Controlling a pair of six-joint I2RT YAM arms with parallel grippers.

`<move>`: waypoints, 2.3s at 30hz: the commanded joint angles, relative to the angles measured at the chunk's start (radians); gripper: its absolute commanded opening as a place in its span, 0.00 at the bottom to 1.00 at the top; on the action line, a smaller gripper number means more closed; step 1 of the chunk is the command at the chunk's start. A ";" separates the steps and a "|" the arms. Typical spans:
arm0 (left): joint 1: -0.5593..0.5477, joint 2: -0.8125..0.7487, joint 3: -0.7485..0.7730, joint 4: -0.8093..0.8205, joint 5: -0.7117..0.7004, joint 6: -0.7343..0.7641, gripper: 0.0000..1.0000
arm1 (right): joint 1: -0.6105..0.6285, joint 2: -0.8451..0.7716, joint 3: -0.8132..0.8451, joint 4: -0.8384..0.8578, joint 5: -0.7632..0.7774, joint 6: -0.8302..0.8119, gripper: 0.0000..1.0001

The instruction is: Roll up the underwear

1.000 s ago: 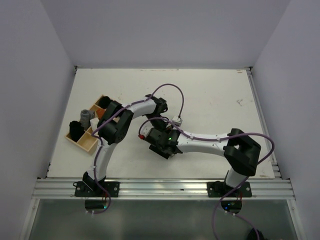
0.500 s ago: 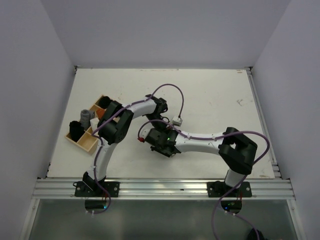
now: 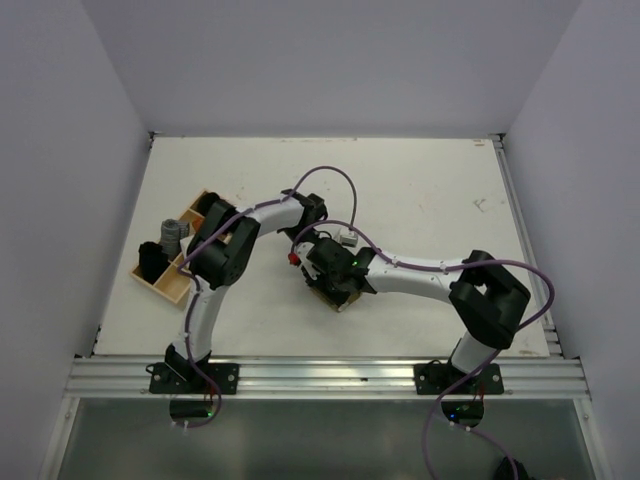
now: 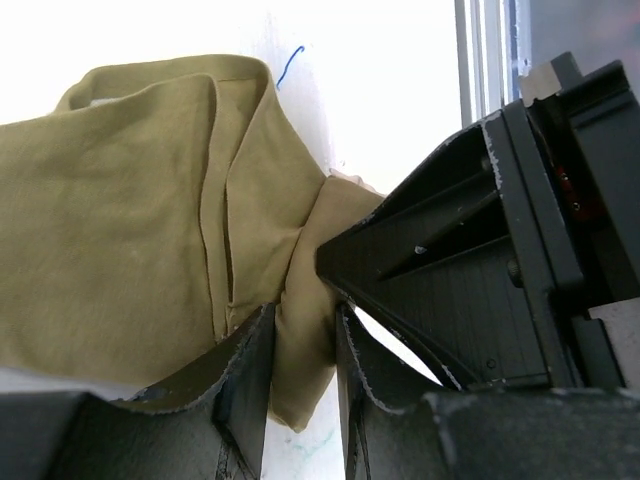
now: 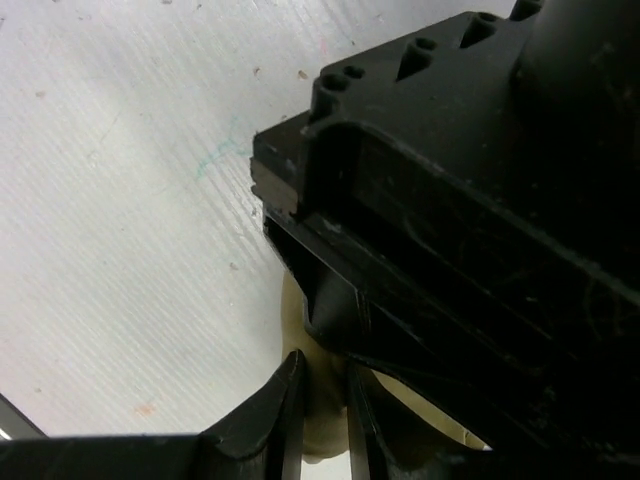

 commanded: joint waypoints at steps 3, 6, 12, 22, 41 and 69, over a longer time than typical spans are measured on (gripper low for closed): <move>0.014 -0.114 -0.058 0.060 -0.085 -0.060 0.34 | -0.032 0.028 -0.032 -0.023 -0.048 0.056 0.21; 0.028 -0.116 -0.046 0.031 -0.060 -0.051 0.35 | -0.033 0.035 -0.027 -0.034 -0.054 0.050 0.21; 0.029 -0.124 -0.033 -0.014 -0.043 -0.047 0.36 | -0.035 0.057 -0.015 -0.046 -0.062 0.046 0.21; 0.034 -0.153 -0.087 -0.025 -0.082 -0.064 0.36 | -0.035 0.067 -0.004 -0.067 -0.064 0.026 0.20; 0.087 -0.141 -0.091 -0.077 0.055 -0.010 0.42 | -0.052 0.106 0.010 -0.097 -0.084 -0.005 0.19; 0.290 -0.351 -0.237 0.245 -0.180 -0.367 0.40 | -0.087 0.006 -0.075 -0.067 -0.127 0.065 0.19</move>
